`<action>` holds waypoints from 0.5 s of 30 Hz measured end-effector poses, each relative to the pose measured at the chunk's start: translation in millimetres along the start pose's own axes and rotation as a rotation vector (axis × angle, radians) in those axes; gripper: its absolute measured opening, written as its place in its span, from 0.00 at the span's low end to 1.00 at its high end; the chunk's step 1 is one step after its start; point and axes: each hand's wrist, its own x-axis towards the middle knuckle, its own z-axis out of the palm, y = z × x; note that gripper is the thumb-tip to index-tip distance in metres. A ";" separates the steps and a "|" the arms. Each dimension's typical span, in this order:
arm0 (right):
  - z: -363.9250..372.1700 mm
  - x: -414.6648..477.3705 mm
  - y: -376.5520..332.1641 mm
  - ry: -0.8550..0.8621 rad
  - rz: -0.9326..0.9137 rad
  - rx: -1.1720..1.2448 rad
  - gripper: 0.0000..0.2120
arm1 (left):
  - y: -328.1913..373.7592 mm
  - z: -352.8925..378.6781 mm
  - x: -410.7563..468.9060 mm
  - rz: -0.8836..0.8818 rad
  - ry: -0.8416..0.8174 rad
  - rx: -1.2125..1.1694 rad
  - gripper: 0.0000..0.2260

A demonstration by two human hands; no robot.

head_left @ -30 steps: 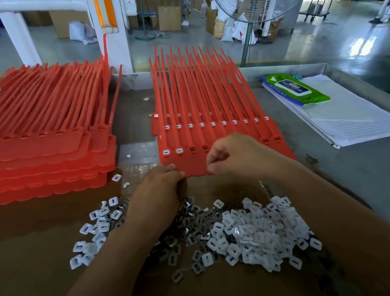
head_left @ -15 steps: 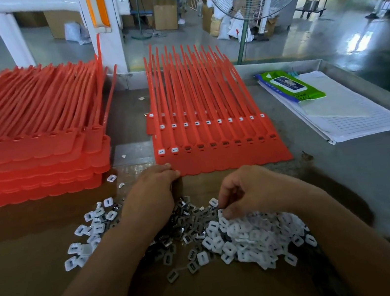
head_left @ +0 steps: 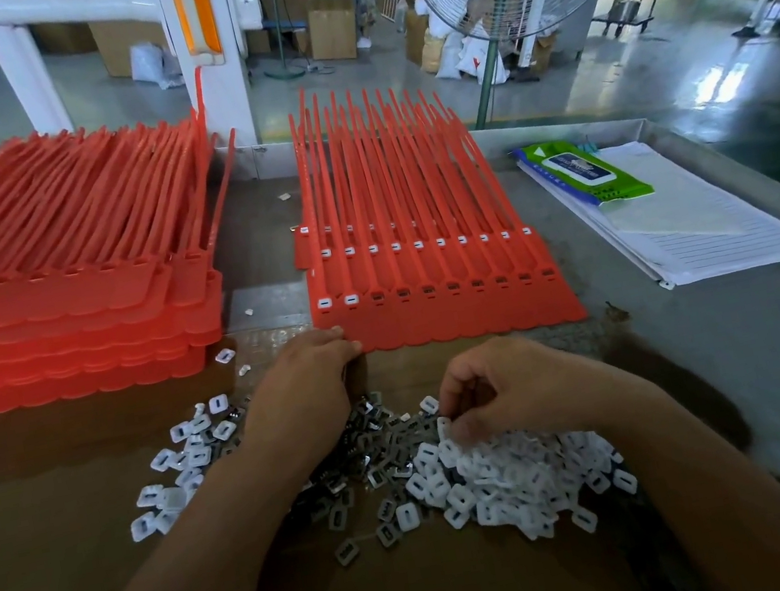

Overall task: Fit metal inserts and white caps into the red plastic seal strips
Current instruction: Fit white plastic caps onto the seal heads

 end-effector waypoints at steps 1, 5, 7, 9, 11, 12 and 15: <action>-0.5 -0.9 -0.2 -0.015 -0.001 0.007 0.07 | 0.3 -0.1 -0.2 -0.001 0.000 -0.003 0.18; -0.5 -0.8 0.7 -0.001 0.009 -0.031 0.10 | 0.1 -0.3 -0.5 0.000 0.001 -0.010 0.18; -0.2 -0.9 1.2 0.010 0.002 -0.024 0.11 | 0.4 -0.3 -0.4 0.002 -0.002 -0.014 0.19; -1.2 -2.2 1.9 0.021 0.000 0.015 0.11 | 0.6 -0.5 -0.4 -0.001 0.004 -0.015 0.19; -3.1 -3.9 2.5 0.023 0.003 0.050 0.12 | 0.8 -0.7 -0.3 -0.001 0.009 -0.014 0.18; -3.9 -4.5 2.5 0.022 0.001 0.055 0.11 | 0.7 -0.7 -0.4 0.001 0.008 -0.012 0.18; -6.2 -5.5 1.2 0.038 -0.020 0.047 0.11 | 0.7 -0.7 0.1 0.001 0.005 -0.015 0.18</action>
